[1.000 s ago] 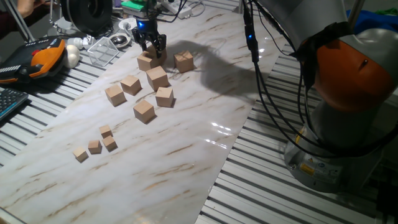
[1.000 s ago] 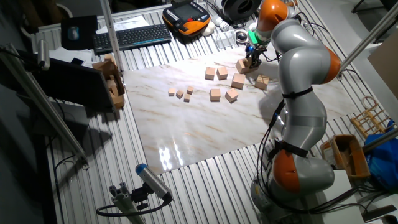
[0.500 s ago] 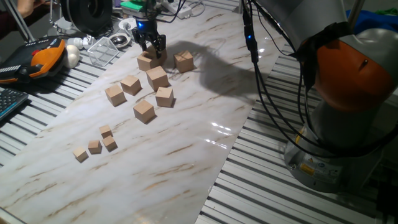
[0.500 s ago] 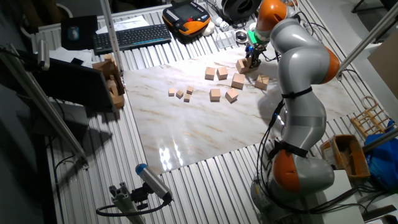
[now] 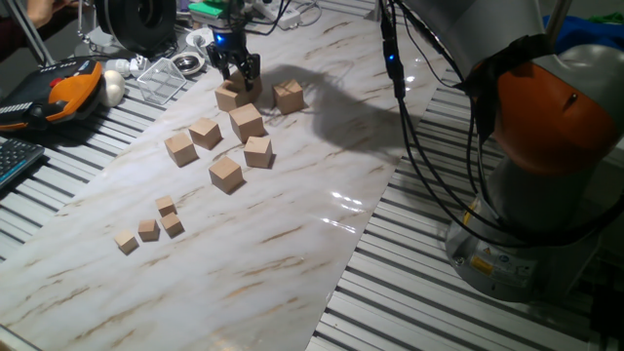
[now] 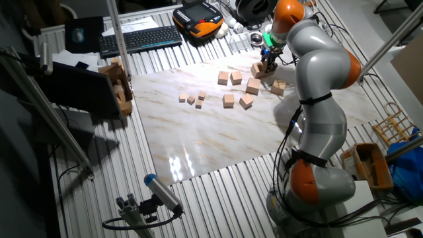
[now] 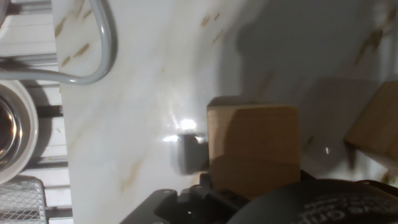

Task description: Stack the blocks into a cross shape

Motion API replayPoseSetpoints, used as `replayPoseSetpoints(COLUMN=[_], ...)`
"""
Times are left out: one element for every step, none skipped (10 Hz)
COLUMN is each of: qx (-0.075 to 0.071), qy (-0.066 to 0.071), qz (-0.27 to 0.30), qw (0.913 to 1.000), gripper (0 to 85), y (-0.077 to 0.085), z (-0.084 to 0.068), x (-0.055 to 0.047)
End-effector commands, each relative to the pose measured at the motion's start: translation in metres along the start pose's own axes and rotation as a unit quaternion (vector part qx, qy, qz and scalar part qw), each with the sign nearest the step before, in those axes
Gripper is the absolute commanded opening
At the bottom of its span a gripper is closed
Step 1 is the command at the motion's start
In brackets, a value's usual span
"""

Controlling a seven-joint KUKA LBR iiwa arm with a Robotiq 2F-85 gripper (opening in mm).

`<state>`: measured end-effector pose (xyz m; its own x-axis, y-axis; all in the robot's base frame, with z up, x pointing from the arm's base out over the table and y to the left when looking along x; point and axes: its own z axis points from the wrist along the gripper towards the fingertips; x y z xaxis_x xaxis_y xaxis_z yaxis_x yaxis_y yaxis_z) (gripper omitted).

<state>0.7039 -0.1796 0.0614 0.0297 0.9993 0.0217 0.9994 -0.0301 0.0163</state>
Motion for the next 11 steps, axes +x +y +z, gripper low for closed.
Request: replayPoseSetpoints(qx=[-0.001,-0.004,-0.004,-0.005,-0.006,-0.004,-0.004,-0.003,-0.003,-0.006,-0.011], qy=[-0.001,-0.001,-0.002,-0.003,-0.004,-0.007,-0.006,-0.004,-0.005,-0.004,-0.004], qz=[-0.001,-0.003,-0.006,-0.008,-0.011,-0.013,-0.016,-0.021,-0.028,-0.033,-0.037], qw=[1.0,1.0,1.0,0.9999,0.9999,0.9999,0.9998,0.9998,0.9996,0.9994,0.9993], gripper=[0.0,0.0,0.0,0.0,0.0,0.0,0.0,0.0,0.0,0.0,0.0], y=[0.0,0.0,0.0,-0.001,-0.002,-0.002,-0.004,-0.004,-0.005,-0.007,-0.008], z=[-0.003,-0.007,-0.011,-0.019,-0.028,-0.039,-0.049,-0.058,-0.063,-0.065,-0.065], x=[0.0,0.002,0.003,0.004,0.006,0.009,0.013,0.016,0.02,0.022,0.021])
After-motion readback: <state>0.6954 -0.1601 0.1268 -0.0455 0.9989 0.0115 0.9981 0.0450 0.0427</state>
